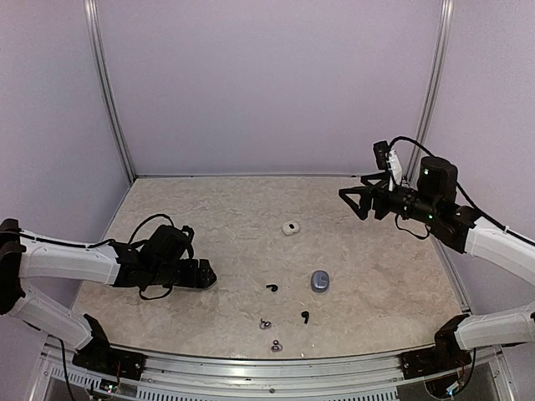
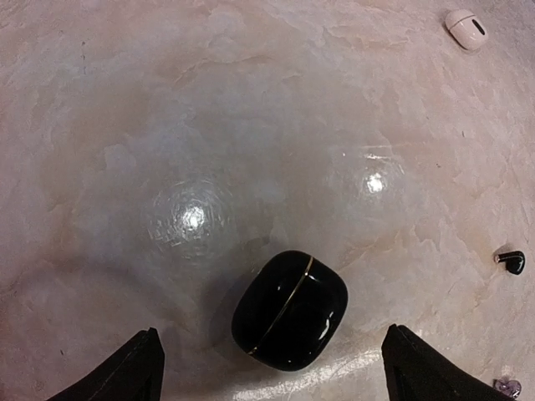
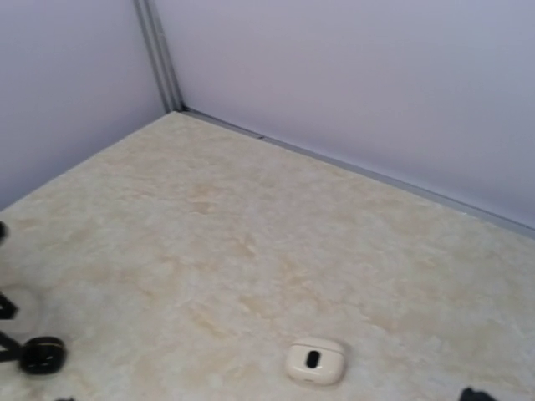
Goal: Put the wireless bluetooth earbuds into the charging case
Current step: Pick up the charging case from the center of the board.
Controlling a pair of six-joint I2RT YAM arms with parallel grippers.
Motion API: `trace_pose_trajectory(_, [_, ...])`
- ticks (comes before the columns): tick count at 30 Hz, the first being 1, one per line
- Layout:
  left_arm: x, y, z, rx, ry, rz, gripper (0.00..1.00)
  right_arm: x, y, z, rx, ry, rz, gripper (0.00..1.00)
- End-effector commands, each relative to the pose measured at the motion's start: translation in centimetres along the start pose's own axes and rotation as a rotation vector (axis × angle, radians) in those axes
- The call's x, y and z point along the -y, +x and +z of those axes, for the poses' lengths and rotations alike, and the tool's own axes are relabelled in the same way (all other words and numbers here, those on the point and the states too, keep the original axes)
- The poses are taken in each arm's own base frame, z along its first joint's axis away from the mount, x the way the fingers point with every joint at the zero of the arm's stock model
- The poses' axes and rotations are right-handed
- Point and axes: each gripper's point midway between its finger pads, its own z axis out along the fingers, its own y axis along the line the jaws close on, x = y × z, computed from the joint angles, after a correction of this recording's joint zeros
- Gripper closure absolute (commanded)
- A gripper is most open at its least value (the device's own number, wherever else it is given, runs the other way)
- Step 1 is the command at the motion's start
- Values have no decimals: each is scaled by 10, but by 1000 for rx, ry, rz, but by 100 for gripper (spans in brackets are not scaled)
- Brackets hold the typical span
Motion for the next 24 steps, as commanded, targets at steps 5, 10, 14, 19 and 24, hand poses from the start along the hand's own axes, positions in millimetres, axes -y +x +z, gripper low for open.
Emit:
trace_pose_trajectory(5, [9, -1, 26, 29, 40, 100, 14, -15, 5, -18, 42, -70, 88, 1])
trace_pose_trajectory(10, [13, 18, 38, -18, 77, 156, 21, -29, 10, -14, -23, -163, 83, 0])
trace_pose_trajectory(14, [18, 30, 42, -36, 100, 191, 25, -29, 11, -12, -40, -161, 104, 0])
trace_pose_trajectory(19, [34, 43, 42, -28, 105, 293, 29, -21, 11, -10, -60, -117, 174, 0])
trace_pose_trajectory(24, [44, 65, 49, -67, 75, 390, 37, -28, 20, -2, -114, -175, 216, 1])
